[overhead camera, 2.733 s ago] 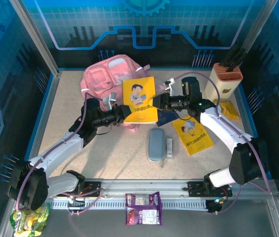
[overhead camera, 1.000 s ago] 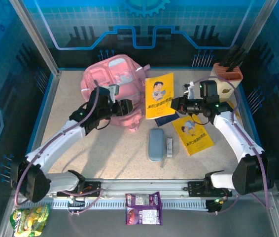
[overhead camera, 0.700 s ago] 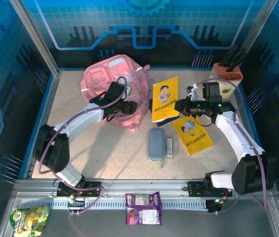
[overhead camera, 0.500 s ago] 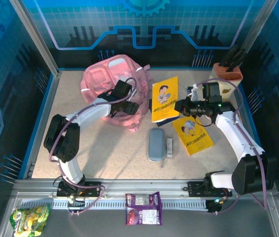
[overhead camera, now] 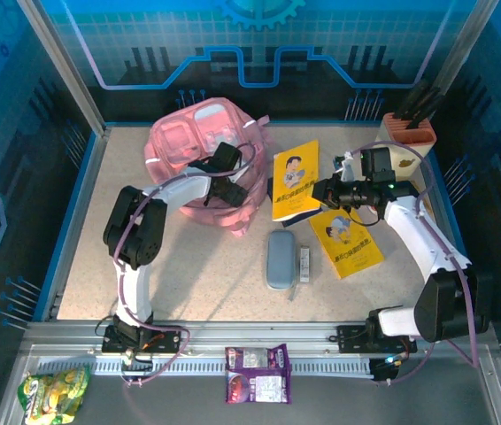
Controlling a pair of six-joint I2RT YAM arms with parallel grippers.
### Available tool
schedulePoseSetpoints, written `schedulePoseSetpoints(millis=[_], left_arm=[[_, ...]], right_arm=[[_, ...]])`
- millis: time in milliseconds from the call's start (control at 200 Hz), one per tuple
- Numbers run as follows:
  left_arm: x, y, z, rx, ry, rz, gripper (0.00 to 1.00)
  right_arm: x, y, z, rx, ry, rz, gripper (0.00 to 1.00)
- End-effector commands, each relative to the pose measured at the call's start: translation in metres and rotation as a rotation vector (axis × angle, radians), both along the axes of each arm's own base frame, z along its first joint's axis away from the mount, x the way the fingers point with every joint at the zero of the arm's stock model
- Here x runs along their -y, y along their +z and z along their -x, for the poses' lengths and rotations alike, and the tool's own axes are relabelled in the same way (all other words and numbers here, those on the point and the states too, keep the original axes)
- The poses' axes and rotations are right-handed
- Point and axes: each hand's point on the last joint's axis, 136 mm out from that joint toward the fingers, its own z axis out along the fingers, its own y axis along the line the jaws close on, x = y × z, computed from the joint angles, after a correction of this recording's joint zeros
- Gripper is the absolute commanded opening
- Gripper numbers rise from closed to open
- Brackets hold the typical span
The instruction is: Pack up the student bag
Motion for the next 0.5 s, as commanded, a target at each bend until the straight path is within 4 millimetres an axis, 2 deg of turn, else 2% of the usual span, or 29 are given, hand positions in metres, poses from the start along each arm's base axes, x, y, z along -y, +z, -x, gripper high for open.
schedulePoseSetpoints(millis=[0, 55, 145, 230, 495], left_arm=[[-0.01, -0.011, -0.005, -0.033, -0.005, -0.039, 0.77], [-0.01, -0.01, -0.008, -0.029, -0.007, -0.033, 0.7], [-0.009, -0.003, -0.013, -0.013, -0.018, -0.028, 0.49], [-0.008, 0.004, -0.017, 0.002, -0.03, -0.018, 0.42], [-0.014, 0.028, -0.025, 0.047, -0.026, -0.033, 0.08]], right_arm=[[-0.006, 0.024, -0.011, 0.083, 0.023, -0.037, 0.0], [-0.007, 0.022, -0.012, 0.079, 0.025, -0.038, 0.0], [-0.008, 0.021, -0.012, 0.073, 0.026, -0.038, 0.0], [-0.007, 0.02, -0.013, 0.076, 0.025, -0.034, 0.0], [-0.006, 0.021, -0.015, 0.079, 0.024, -0.026, 0.0]])
